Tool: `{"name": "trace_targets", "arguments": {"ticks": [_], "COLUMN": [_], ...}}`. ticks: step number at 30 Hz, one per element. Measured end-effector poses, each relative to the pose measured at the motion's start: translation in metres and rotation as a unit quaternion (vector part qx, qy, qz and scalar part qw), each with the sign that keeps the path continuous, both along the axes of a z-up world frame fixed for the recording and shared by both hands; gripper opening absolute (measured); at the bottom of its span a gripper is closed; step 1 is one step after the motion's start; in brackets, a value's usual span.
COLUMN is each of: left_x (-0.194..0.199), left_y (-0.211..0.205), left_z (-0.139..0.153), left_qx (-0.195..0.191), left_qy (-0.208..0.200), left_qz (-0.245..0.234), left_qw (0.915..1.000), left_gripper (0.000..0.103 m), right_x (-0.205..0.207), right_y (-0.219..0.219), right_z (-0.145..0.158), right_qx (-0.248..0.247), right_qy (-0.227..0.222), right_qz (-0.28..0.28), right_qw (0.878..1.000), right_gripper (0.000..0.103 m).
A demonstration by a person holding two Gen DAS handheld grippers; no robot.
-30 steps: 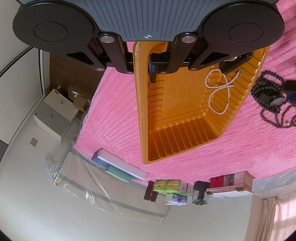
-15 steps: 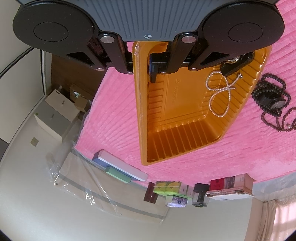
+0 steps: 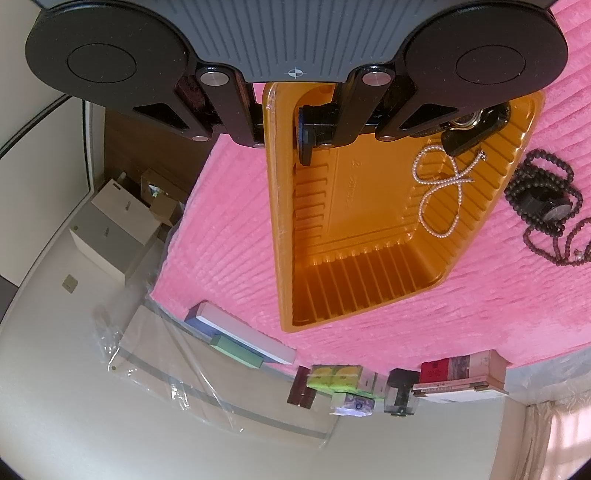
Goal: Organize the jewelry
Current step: 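Grasp a brown bead necklace on the bed with the left tool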
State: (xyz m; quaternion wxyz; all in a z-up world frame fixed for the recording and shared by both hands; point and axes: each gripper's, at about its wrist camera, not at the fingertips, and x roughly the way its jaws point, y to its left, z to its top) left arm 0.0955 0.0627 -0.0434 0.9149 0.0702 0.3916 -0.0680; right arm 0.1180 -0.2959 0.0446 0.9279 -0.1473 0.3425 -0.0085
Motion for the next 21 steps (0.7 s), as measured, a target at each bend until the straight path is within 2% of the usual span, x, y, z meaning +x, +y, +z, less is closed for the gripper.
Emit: {"name": "trace_targets", "arguments": {"ticks": [2, 8, 21], "left_x": [-0.002, -0.010, -0.012], "left_y": [-0.002, -0.001, -0.013], "left_z": [0.000, 0.011, 0.071], "left_qx": [0.006, -0.002, -0.043], "left_qy": [0.002, -0.006, -0.067], "left_qz": [-0.009, -0.003, -0.024], "left_qw": [0.9999, 1.0000, 0.9965], "left_gripper": [0.005, 0.004, 0.004], "right_x": [0.000, 0.000, 0.000], "right_y": [0.000, 0.000, 0.000], "right_z": [0.000, 0.000, 0.002], "right_qx": [0.000, 0.000, 0.004], "right_qy": [0.000, 0.000, -0.002], "right_qz": [0.000, 0.001, 0.000], "right_qw": [1.000, 1.000, 1.000], "right_gripper": [0.004, 0.004, 0.004]}}
